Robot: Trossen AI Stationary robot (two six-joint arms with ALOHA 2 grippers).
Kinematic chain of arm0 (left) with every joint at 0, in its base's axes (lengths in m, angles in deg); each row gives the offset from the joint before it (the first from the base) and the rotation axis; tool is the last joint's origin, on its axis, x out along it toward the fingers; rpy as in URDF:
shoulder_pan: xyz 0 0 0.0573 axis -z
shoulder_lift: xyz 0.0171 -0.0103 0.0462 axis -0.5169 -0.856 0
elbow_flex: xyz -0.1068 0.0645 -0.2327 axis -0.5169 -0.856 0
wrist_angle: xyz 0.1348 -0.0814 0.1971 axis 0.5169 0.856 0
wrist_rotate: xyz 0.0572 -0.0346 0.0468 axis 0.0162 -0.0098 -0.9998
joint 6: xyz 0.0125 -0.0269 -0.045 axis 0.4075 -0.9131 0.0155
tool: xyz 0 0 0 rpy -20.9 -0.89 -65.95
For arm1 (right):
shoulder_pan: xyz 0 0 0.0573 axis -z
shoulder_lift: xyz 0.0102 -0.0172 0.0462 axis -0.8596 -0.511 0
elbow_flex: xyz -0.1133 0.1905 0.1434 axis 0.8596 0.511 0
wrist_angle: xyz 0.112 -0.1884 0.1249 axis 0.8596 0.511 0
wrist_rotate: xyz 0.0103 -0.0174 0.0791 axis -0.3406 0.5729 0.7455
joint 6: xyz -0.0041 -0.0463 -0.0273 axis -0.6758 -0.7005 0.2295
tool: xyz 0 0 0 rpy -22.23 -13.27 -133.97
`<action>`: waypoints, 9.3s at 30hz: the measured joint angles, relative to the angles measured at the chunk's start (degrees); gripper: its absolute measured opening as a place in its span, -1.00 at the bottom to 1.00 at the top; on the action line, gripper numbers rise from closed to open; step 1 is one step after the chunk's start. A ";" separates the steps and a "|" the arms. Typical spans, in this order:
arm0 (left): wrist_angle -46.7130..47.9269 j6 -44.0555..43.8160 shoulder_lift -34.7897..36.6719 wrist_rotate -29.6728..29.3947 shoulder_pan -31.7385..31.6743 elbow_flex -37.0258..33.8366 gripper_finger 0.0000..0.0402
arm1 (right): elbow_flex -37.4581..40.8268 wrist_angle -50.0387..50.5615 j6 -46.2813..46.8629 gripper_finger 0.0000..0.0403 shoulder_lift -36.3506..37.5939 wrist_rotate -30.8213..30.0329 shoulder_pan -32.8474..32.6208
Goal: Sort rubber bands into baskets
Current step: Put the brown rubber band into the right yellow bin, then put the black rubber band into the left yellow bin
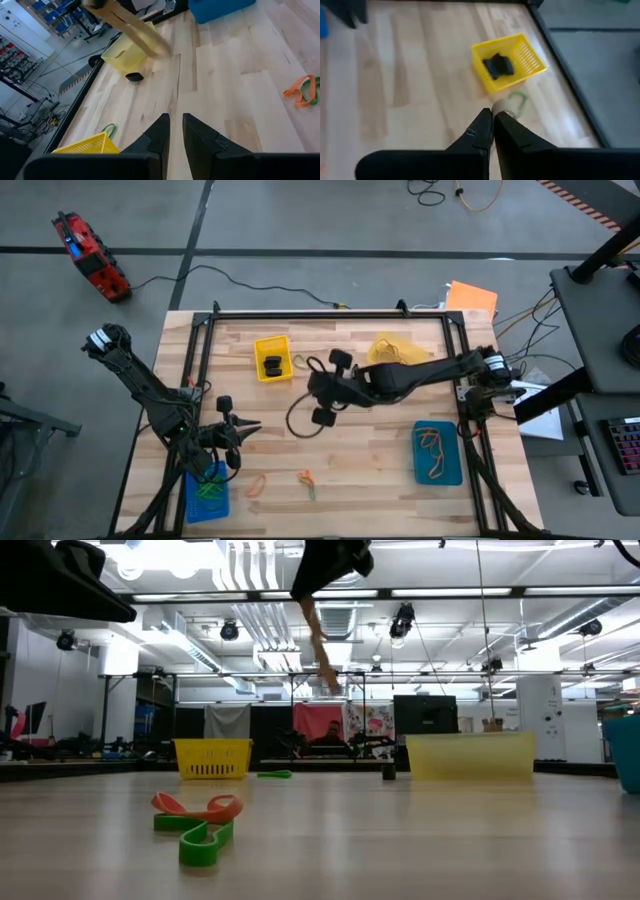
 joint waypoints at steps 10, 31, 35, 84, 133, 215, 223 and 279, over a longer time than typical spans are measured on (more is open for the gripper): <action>-0.04 -2.34 0.00 0.02 0.02 0.00 -0.82 | -1.75 13.69 1.71 -0.96 0.00 -7.65 7.18; -0.05 -2.44 0.00 0.04 0.02 -0.01 -0.82 | 2.27 43.64 19.67 -0.96 0.07 -16.89 23.22; -0.03 -2.43 0.00 0.04 0.02 -0.01 -0.82 | 5.21 43.62 19.90 -0.96 0.07 -12.98 24.46; -0.02 -2.43 0.00 0.07 0.02 -0.01 -0.82 | 12.48 35.29 20.88 -0.46 0.17 -8.49 25.15; -0.01 -1.29 0.00 0.05 0.02 0.01 -0.82 | 12.74 7.43 23.01 -0.32 -10.20 15.08 17.29; -22.46 21.64 0.02 16.93 -5.67 0.01 -0.20 | 26.61 -33.43 -9.47 -0.96 -2.02 21.53 -5.25; -27.41 22.93 0.00 24.51 -14.20 -2.12 -0.18 | 26.07 -42.60 -14.52 -0.96 -4.04 14.64 -5.67; -72.40 23.47 -14.51 39.58 -23.14 -10.61 -0.22 | 26.01 -61.11 -37.58 -0.96 -4.37 1.14 -9.19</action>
